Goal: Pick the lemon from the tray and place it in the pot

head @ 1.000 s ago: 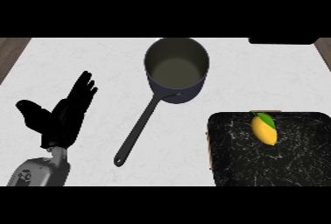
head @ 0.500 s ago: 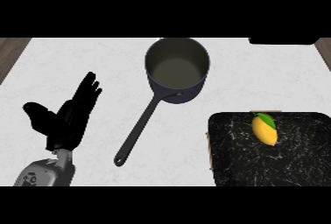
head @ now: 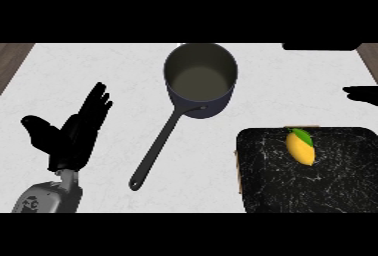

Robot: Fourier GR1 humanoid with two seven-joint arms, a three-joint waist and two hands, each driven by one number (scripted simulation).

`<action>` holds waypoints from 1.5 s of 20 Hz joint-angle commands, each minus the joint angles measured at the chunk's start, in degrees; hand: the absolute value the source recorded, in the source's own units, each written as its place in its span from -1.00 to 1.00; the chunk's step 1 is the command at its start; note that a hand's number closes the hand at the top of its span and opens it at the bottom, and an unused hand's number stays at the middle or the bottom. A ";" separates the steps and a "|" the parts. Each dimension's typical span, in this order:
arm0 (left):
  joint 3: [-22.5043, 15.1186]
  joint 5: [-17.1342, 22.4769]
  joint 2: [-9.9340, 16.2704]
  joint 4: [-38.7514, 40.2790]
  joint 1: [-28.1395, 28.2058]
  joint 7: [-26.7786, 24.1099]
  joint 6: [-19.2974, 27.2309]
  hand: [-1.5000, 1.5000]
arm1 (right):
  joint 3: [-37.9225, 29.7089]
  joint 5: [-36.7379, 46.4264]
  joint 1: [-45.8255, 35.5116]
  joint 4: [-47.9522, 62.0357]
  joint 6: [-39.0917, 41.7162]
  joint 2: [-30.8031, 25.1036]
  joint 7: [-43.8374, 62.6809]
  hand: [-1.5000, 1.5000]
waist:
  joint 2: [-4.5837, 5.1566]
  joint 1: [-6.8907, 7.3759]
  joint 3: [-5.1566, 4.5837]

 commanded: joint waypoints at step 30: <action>4.15 -4.96 -5.70 1.73 -0.28 1.20 -2.96 0.00 | -0.97 21.20 4.84 -6.38 1.23 21.79 11.04 -1.00 | -0.09 -0.71 -0.01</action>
